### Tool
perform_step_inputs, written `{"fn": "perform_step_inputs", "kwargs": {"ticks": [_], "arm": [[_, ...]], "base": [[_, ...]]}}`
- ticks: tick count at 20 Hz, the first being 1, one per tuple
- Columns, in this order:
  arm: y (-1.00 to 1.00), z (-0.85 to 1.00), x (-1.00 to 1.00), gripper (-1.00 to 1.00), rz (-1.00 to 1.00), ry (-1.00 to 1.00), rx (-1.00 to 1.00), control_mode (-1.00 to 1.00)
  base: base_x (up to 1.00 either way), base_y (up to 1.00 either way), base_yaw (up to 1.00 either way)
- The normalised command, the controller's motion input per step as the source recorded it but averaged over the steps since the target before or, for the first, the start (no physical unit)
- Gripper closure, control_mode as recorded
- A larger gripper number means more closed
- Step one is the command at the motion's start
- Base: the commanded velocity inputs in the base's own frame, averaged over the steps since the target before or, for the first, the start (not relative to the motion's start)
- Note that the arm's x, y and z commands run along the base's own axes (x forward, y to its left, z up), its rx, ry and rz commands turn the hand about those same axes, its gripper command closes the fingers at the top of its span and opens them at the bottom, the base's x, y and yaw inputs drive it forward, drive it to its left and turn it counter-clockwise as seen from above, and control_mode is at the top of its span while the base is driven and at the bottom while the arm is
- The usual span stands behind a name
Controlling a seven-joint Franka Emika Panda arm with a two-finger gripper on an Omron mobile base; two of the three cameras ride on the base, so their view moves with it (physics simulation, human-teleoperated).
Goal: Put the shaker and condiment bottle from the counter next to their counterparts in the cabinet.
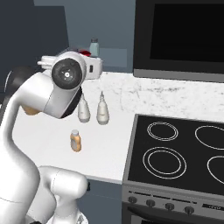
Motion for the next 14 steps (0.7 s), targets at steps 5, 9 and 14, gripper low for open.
{"fn": "perform_step_inputs", "kwargs": {"ticks": [5,9,14], "arm": [[0.04,0.00,0.39,1.00,-0.24,0.06,0.00,-1.00],[-0.01,-0.25,0.30,1.00,0.02,0.13,0.07,-1.00],[-0.12,0.00,0.31,1.00,-0.03,-0.02,0.13,-1.00]], "base": [[0.00,0.00,0.00],[0.00,0.00,0.00],[0.00,0.00,0.00]]}}
